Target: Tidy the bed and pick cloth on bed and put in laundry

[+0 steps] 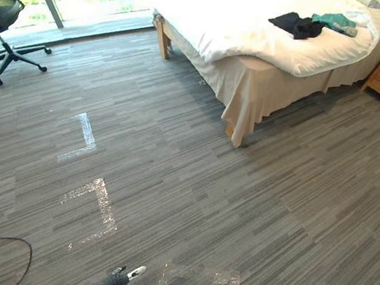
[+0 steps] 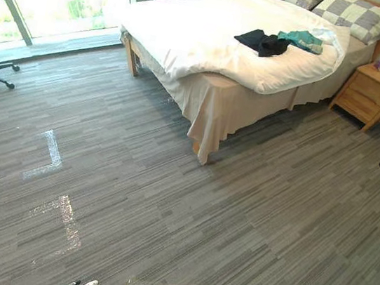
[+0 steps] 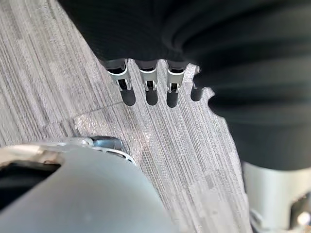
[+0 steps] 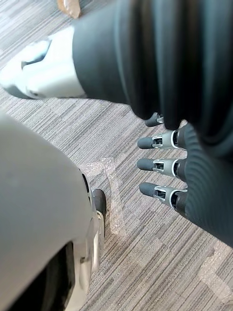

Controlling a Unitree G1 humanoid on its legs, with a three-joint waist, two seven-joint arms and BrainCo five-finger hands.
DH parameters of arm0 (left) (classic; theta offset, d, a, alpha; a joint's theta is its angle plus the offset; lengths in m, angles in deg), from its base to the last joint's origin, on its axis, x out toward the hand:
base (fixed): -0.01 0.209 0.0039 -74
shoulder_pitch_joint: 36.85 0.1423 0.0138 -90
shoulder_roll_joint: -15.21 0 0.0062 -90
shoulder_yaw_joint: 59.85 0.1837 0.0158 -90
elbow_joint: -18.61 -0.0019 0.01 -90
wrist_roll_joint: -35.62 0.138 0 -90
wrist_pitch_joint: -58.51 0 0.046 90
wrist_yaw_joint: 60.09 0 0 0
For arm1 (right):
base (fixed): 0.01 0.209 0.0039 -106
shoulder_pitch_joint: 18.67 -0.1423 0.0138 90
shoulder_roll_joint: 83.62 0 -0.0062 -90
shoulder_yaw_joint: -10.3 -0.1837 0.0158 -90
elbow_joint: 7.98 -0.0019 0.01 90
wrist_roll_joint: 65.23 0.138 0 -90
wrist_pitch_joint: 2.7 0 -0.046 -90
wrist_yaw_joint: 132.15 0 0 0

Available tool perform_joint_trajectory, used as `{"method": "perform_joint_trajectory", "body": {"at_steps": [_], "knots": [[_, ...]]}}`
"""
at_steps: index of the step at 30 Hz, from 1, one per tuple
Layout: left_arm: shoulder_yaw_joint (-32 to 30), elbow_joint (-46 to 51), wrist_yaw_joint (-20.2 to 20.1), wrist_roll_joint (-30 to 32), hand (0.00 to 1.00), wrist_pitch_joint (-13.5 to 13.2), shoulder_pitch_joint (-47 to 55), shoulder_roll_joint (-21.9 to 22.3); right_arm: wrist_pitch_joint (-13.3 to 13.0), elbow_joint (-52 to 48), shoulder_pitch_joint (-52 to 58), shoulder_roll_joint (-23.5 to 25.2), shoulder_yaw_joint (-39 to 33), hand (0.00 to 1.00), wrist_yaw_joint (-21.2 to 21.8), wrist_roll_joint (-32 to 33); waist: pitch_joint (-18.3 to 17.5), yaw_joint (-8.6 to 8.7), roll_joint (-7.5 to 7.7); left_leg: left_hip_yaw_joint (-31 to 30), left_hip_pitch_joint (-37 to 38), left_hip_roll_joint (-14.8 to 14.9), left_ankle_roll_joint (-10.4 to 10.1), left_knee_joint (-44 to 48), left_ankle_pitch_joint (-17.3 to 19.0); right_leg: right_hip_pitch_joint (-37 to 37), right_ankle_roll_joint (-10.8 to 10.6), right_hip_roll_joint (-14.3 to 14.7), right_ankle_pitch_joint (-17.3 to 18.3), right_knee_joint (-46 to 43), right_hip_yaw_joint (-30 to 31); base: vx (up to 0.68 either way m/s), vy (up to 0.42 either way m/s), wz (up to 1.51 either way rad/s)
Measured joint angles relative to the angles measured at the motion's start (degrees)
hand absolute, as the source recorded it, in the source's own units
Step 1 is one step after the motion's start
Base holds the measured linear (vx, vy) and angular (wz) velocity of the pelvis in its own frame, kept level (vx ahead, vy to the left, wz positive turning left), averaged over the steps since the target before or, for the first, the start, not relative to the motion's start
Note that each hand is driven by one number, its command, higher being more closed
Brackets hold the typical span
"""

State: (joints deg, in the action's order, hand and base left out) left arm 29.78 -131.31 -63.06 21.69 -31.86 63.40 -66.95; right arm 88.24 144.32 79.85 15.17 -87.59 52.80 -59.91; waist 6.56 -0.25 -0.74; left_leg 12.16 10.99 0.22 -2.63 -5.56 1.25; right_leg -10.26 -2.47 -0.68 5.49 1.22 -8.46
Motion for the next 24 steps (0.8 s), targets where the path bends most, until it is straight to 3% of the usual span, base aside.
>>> {"method": "perform_joint_trajectory", "body": {"at_steps": [9,19,20,21,22,24], "knots": [[0.4,0.0,1.7,-0.2,0.0,2.4,-0.1,0.1,-1.9,0.0,0.4,0.3,-1.2,0.0,-1.4,0.1,0.3,0.65,-0.21,0.1,0.1,0.5,0.4,-0.3,-0.2,-0.1,0.9,0.6,-0.4,0.0,0.0,-0.06,-0.042,-0.01],[1.4,0.0,2.5,-1.8,0.0,2.6,-0.2,0.1,-1.9,-0.1,0.4,0.3,-1.6,0.0,-2.0,1.4,0.9,0.69,-0.42,0.7,0.4,0.5,1.6,-0.3,0.2,0.9,2.0,0.4,1.2,-3.0,0.0,-0.02,-0.014,-0.02],[1.4,0.0,2.7,-1.8,0.0,2.6,-0.2,0.1,-1.9,-0.1,0.4,0.3,-1.7,0.0,-2.3,2.3,0.9,0.66,-0.36,1.1,0.4,0.4,2.1,-0.3,0.6,2.7,1.3,-0.1,3.2,-6.9,0.1,0.02,0.005,-0.08],[1.7,0.0,2.7,-1.7,0.0,2.5,-0.2,0.0,-1.9,-0.4,0.4,0.5,-2.0,0.0,-3.0,2.6,1.0,0.72,-0.31,1.6,0.3,0.2,3.0,-0.3,1.4,5.0,-1.0,-1.0,5.6,-12.1,0.0,0.03,0.013,-0.11],[2.1,0.0,2.7,-1.7,0.0,2.4,-0.3,0.0,-1.9,-0.6,0.4,0.6,-2.4,0.0,-3.1,3.0,1.2,0.92,-0.43,1.8,0.3,0.2,3.1,-0.3,1.7,7.0,-1.8,-1.4,6.2,-15.9,-0.2,0.03,0.029,-0.17],[2.5,0.1,2.7,-1.6,0.0,2.1,-1.2,-0.3,-1.9,-0.6,0.2,0.6,-3.1,0.0,-3.6,5.0,3.4,1.0,-0.48,3.1,2.4,0.8,3.9,-0.3,2.3,15.5,-2.1,-3.0,6.8,-33.5,-0.9,0.02,0.038,-0.24]]}}
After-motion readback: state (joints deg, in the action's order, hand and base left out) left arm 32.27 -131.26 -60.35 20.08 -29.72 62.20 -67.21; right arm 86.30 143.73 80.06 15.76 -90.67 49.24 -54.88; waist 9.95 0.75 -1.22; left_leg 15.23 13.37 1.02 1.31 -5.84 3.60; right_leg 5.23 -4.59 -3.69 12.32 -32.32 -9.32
